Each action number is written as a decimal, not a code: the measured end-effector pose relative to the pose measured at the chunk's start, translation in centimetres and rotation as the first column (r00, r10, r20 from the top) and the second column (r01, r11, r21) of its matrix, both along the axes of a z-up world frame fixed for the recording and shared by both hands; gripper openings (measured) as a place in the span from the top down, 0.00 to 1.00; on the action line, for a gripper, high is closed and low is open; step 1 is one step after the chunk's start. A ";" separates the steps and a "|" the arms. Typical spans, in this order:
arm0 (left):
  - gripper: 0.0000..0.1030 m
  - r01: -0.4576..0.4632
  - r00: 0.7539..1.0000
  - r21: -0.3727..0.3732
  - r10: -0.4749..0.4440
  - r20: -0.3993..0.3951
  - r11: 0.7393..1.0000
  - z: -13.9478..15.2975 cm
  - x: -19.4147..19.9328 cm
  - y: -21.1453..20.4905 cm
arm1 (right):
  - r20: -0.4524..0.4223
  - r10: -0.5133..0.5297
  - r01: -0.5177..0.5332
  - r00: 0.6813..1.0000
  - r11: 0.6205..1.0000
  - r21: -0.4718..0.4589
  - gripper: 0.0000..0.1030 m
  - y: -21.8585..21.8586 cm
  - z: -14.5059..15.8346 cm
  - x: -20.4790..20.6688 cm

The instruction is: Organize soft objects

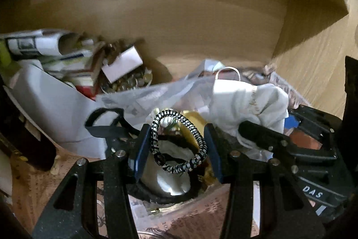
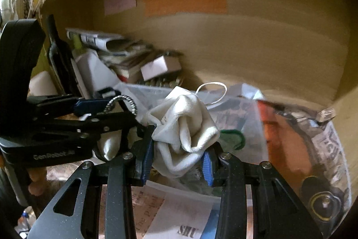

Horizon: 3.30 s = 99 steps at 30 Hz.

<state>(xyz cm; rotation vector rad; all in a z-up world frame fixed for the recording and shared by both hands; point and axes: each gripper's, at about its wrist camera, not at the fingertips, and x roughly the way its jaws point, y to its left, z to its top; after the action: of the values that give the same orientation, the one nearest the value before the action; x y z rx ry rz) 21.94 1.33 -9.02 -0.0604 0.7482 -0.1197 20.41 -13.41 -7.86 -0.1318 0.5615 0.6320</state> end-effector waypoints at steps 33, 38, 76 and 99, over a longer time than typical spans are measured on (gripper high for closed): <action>0.29 -0.086 0.912 -0.015 0.085 0.402 0.996 9.6 -13.0 0.4 | 0.235 -0.097 0.048 0.967 0.977 0.207 0.28 -4.8 8.6 -8.6; 0.14 -0.085 0.881 -0.005 0.077 0.466 0.996 11.2 -15.3 0.2 | 0.281 -0.126 0.058 0.951 0.970 0.238 0.14 -5.2 9.6 -10.8; 0.00 -0.125 0.855 0.027 0.093 0.510 0.992 11.6 -18.2 -1.4 | 0.313 -0.133 0.053 0.940 0.966 0.252 0.00 -4.9 9.5 -13.5; 0.00 -0.108 0.858 0.025 0.081 0.507 0.994 11.6 -18.0 -1.6 | 0.310 -0.134 0.054 0.941 0.966 0.253 0.00 -4.8 9.5 -13.4</action>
<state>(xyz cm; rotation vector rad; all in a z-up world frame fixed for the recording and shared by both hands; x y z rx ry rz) 3.97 -0.28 2.62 -0.0134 0.2176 -0.0179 6.98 -18.16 1.61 0.0211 0.1671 0.5648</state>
